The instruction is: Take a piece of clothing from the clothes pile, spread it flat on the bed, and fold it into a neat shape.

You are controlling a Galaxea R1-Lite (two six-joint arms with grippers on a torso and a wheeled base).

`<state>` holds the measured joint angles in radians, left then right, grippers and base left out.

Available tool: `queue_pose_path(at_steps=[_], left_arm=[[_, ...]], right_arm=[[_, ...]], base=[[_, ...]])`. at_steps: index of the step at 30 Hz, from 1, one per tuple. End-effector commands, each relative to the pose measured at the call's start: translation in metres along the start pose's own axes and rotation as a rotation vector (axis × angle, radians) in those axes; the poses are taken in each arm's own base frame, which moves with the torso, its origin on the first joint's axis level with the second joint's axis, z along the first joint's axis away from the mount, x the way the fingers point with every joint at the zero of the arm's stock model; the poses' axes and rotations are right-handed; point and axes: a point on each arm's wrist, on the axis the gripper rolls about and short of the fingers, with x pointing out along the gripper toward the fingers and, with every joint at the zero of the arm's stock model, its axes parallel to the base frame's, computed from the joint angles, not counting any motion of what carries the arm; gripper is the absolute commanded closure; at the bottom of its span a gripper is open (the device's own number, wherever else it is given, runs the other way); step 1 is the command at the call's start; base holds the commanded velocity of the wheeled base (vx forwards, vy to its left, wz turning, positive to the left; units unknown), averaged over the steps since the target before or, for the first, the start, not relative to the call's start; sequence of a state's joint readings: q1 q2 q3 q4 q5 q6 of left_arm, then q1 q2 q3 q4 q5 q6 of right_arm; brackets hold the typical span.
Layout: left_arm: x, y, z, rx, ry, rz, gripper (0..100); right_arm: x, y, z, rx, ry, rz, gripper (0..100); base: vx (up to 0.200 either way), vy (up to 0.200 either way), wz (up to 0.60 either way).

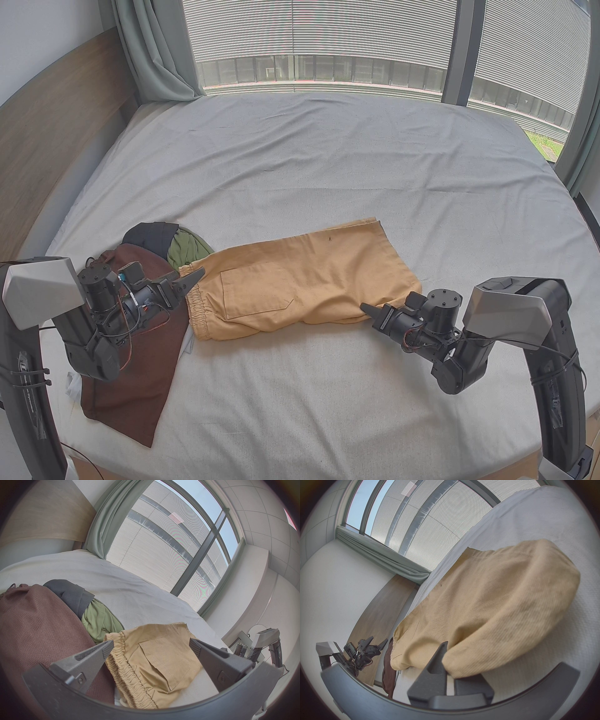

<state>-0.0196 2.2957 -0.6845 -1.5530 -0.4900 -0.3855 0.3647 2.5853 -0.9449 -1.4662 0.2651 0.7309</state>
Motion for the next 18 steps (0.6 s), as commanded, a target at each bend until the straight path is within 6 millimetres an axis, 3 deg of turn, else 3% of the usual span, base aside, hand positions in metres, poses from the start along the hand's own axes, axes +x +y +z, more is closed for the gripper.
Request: queue_pose_path(at_steps=[1,11,12,18], left_arm=[[-0.001,-0.001,0.002,0.004,-0.006,-0.004,0],[-0.001,-0.002,0.004,0.006,-0.005,-0.017,0],[-0.003,-0.005,0.01,0.013,-0.012,-0.039,0],[-0.011,-0.007,0.015,0.013,0.015,-0.114,0]], right_arm=[[-0.015,0.013,0.004,-0.021,0.001,0.01,100],[-0.049,0.021,-0.002,-0.015,0.045,-0.027,100],[-0.061,0.025,-0.002,-0.019,0.062,-0.043,100],[-0.087,0.031,-0.005,-0.042,0.103,-0.081,100]], base=[[0.0,0.0,0.0],[0.0,0.0,0.0],[0.0,0.0,0.0],[0.0,0.0,0.0]])
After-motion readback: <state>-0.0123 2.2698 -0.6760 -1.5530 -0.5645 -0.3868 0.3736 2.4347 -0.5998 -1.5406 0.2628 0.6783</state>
